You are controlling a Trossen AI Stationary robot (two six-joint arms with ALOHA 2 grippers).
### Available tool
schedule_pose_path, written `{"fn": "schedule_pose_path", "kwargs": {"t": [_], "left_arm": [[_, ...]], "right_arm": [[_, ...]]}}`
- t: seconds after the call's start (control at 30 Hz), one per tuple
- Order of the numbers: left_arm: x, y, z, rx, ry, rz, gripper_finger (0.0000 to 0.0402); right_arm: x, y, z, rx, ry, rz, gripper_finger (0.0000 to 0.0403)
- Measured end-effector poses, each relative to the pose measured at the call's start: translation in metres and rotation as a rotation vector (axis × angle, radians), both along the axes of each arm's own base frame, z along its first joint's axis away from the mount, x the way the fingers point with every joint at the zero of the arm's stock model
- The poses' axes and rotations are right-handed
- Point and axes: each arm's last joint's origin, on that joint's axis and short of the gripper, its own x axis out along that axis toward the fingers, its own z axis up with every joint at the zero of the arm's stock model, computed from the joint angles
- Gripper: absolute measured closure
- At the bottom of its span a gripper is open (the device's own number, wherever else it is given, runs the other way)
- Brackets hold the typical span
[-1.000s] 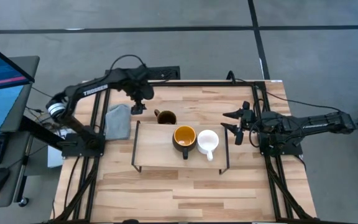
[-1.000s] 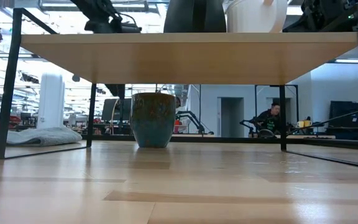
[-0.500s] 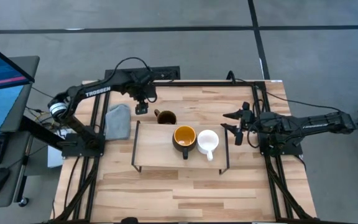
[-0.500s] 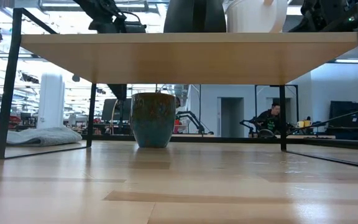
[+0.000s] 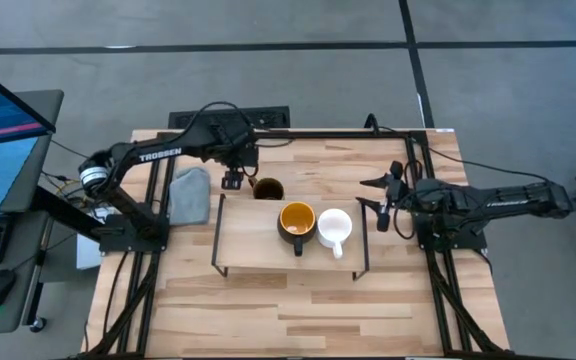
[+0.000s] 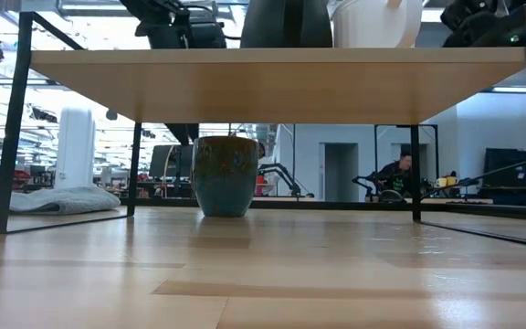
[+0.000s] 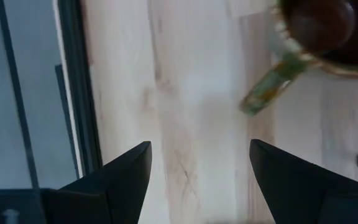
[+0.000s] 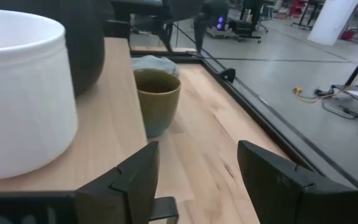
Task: Stack small to large cups/mugs on shelf
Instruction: Put the brown mug on the shelf
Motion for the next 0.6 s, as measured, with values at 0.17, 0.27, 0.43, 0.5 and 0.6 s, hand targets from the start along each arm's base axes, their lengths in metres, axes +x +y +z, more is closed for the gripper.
{"fn": "schedule_pose_path", "kwargs": {"t": [0.17,0.27,0.43,0.5,0.6], "left_arm": [[0.007,-0.014,0.000,0.013,0.011,-0.096,0.0138],[0.011,-0.020,0.000,0.022,0.016,-0.133,0.0138],[0.013,-0.029,0.000,0.013,0.018,-0.153,0.0138],[0.014,-0.030,0.000,0.003,0.012,-0.164,0.0138],[0.016,-0.034,0.000,0.024,0.024,-0.227,0.0138]], "right_arm": [[0.000,-0.003,0.000,0.010,-0.003,-0.028,0.0163],[0.000,-0.004,0.000,0.071,-0.024,-0.048,0.0163],[0.000,-0.004,0.000,0.159,-0.053,-0.071,0.0163],[0.000,-0.004,0.000,0.191,-0.063,-0.080,0.0163],[0.000,-0.004,0.000,0.220,-0.073,-0.088,0.0163]]}}
